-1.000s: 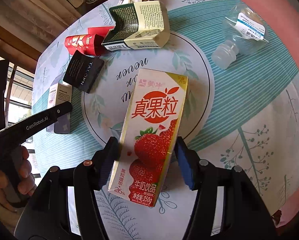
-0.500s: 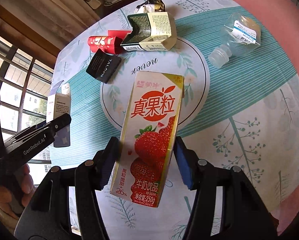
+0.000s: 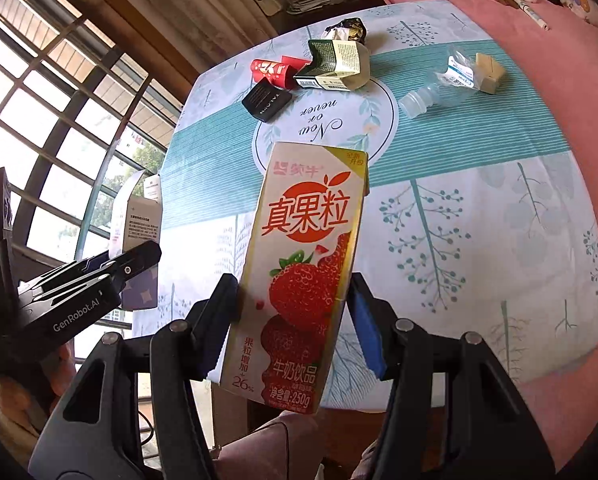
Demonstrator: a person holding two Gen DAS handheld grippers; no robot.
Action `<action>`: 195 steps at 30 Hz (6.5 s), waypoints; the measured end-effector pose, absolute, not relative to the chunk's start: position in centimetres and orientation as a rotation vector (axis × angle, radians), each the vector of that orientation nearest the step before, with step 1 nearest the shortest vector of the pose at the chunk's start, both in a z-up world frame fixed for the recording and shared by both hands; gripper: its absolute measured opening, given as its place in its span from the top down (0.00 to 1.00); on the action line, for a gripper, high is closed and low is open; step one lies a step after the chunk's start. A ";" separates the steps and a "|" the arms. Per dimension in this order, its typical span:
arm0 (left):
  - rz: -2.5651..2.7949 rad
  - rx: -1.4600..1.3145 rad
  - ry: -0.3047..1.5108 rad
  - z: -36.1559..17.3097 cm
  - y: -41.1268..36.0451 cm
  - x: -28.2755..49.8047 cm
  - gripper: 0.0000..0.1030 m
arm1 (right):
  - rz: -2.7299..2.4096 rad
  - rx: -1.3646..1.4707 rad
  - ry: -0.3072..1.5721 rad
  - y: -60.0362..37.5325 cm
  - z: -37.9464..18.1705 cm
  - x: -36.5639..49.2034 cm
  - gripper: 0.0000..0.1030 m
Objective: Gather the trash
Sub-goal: 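Lower both boxes over the bin and open both tools, then raise both tools back toward the bottle and beige box on the table, then grasp the beige box with the right tool while the left tool grasps the plastic bottle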
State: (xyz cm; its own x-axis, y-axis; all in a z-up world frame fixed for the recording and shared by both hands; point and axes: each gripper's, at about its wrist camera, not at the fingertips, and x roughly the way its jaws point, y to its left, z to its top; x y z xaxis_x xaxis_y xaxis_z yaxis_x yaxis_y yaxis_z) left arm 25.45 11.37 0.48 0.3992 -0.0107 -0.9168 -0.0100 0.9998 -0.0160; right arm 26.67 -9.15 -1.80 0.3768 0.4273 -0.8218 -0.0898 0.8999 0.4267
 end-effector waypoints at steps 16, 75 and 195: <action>0.027 0.016 1.191 -1.6 2.6 7.1 0.67 | 0.474 0.309 1.215 -15.3 -4.2 10.4 0.49; -0.069 -0.012 1.393 -31.9 5.3 5.9 0.07 | 0.092 0.402 1.377 -12.6 -35.6 4.6 0.33; 0.106 -0.130 1.125 -7.6 -15.7 50.3 0.86 | 0.658 -0.231 0.955 -30.0 -10.1 52.1 0.30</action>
